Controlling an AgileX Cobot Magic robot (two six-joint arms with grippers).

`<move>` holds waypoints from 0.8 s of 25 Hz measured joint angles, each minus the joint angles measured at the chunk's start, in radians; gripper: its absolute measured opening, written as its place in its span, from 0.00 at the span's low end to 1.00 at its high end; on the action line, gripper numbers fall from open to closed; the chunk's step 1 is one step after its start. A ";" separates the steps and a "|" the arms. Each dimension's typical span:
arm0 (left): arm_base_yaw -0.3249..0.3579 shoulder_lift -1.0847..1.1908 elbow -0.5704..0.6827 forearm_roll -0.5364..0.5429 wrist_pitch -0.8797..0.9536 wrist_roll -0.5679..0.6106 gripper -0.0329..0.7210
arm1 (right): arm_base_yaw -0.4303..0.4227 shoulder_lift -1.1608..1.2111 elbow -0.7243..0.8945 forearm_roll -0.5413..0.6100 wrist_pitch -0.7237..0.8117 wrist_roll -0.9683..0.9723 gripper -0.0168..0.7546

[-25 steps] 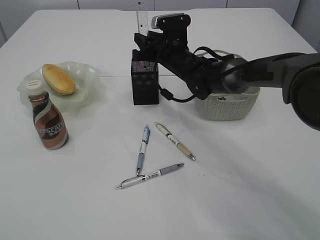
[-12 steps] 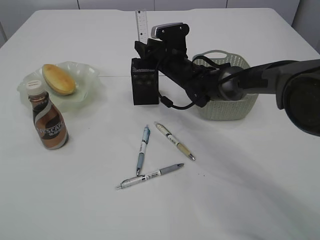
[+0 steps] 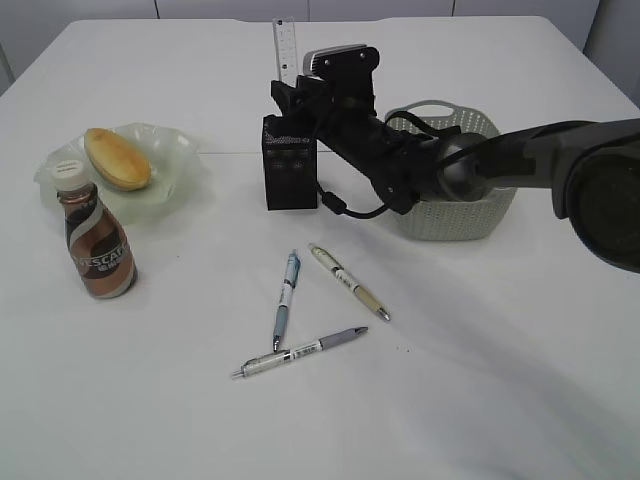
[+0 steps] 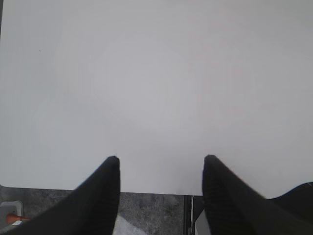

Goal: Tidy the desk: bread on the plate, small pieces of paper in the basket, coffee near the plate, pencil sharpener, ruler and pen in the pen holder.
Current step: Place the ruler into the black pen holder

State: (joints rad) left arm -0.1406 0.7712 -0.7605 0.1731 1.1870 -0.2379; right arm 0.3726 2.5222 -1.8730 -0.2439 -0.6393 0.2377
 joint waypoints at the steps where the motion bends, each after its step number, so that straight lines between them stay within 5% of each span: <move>1: 0.000 0.000 0.000 0.000 0.000 0.000 0.57 | 0.000 0.000 0.000 0.007 0.000 -0.007 0.38; 20: 0.000 0.000 0.000 0.018 0.018 0.000 0.56 | 0.000 0.002 0.000 0.051 0.081 -0.023 0.44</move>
State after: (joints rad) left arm -0.1406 0.7712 -0.7605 0.1909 1.2054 -0.2379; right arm 0.3726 2.5245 -1.8730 -0.1929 -0.5579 0.2147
